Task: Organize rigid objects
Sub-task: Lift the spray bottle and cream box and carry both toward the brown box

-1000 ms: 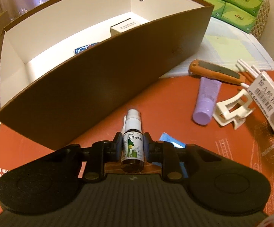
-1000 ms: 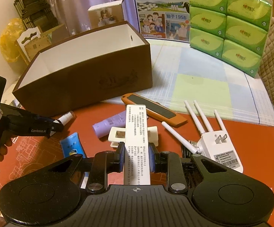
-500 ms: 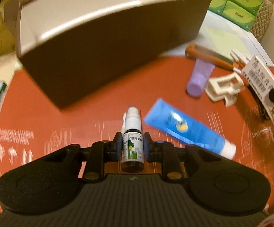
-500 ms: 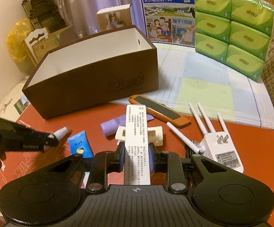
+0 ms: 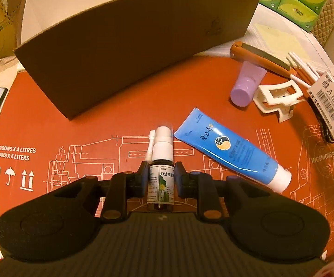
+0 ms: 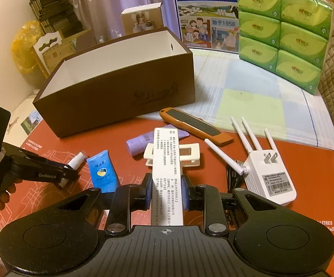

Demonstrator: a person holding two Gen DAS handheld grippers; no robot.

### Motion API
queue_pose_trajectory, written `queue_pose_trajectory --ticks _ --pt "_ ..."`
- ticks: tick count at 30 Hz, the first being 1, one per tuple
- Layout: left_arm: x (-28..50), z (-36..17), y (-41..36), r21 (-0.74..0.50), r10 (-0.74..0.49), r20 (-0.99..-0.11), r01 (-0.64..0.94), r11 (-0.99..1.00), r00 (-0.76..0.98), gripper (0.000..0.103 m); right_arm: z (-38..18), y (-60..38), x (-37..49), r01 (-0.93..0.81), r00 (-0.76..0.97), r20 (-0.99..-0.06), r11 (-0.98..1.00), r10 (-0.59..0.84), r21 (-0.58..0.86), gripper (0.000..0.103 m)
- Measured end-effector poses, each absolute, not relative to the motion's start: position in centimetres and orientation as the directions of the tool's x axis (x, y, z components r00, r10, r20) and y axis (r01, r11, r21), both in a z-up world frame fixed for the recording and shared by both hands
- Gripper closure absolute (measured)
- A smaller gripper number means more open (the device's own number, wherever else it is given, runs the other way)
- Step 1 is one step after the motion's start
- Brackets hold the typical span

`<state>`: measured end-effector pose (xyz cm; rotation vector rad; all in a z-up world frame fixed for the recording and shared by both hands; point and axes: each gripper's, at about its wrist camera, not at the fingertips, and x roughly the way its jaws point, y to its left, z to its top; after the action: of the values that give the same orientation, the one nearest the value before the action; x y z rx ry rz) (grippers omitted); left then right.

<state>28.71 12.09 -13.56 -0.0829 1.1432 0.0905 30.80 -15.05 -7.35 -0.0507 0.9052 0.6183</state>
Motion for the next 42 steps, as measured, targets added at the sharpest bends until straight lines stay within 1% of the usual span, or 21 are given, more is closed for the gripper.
queue_pose_trajectory --ticks 8,14,21,33,42 --pt "27.5 -11.5 11.5 -0.029 0.033 -0.888 -0.128 0.991 0.459 0.084 -7.0 -15.5 30.7 -0.520 0.464 -0.740 0.826 0.487 0.217 0.081" --pt "26.7 -8.5 11.4 -0.049 0.035 -0.859 -0.149 0.988 0.511 0.084 -6.4 -15.0 30.8 -0.548 0.462 -0.727 0.808 0.509 0.217 0.081" --pt "26.6 -4.8 11.8 -0.050 0.067 -0.821 -0.188 0.981 0.566 0.084 -5.0 -13.2 31.4 -0.601 0.448 -0.701 0.768 0.555 0.224 0.081" --pt "28.7 -0.9 14.0 -0.030 0.141 -0.769 -0.256 0.966 0.623 0.083 -2.2 -8.9 34.2 -0.690 0.419 -0.647 0.686 0.637 0.229 0.081" --pt "31.2 0.5 16.0 -0.019 0.176 -0.744 -0.284 0.959 0.645 0.083 0.0 -5.3 37.0 -0.727 0.417 -0.601 0.647 0.682 0.230 0.081"
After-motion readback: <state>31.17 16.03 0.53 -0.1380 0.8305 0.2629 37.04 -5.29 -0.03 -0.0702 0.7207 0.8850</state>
